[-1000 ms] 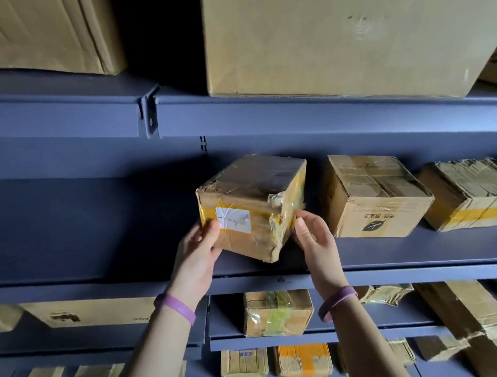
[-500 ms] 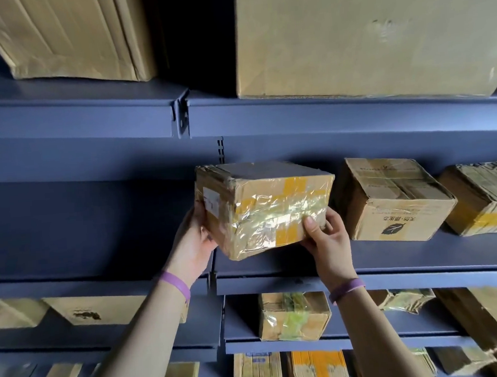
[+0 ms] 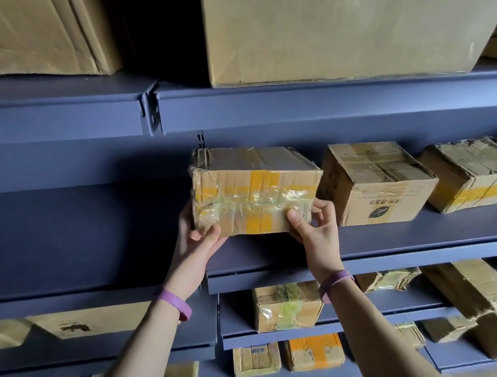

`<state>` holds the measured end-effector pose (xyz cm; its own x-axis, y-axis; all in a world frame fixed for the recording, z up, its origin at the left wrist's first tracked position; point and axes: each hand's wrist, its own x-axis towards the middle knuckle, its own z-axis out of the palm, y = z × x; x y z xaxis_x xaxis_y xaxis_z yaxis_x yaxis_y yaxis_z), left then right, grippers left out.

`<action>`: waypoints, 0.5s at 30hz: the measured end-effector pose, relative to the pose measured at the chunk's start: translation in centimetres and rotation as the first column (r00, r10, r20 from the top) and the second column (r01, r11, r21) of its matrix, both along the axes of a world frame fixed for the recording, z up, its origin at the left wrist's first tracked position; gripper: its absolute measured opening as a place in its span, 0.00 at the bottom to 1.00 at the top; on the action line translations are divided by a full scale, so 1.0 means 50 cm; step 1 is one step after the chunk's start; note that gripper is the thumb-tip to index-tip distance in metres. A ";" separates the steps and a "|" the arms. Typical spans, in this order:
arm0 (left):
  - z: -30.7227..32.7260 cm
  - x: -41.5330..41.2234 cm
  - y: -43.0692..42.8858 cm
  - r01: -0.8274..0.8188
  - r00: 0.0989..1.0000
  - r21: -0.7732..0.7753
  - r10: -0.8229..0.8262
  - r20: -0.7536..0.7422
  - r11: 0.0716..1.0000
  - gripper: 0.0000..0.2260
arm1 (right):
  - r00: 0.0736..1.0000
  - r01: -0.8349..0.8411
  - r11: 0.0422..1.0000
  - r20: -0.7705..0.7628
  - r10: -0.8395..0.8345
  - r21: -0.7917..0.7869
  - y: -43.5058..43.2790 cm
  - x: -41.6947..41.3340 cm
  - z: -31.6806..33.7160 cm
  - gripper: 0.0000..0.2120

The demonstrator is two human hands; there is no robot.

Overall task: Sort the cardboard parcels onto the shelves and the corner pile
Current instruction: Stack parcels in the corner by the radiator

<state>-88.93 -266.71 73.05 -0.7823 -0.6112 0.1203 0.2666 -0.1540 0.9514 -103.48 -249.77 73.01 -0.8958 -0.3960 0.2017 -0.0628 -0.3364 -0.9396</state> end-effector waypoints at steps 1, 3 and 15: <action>0.000 0.002 -0.001 -0.034 0.999 0.025 0.034 -0.018 0.999 0.38 | 1.000 -0.017 1.000 -0.015 0.017 0.013 0.002 0.001 0.001 0.19; 0.007 0.001 -0.004 -0.083 0.994 0.142 0.092 -0.062 0.986 0.25 | 0.998 -0.056 0.998 -0.024 0.057 0.016 0.004 0.004 0.002 0.12; 0.009 0.003 -0.022 0.024 0.997 0.376 0.005 -0.075 0.926 0.12 | 0.969 -0.152 0.988 0.196 0.147 0.009 -0.007 -0.022 0.004 0.31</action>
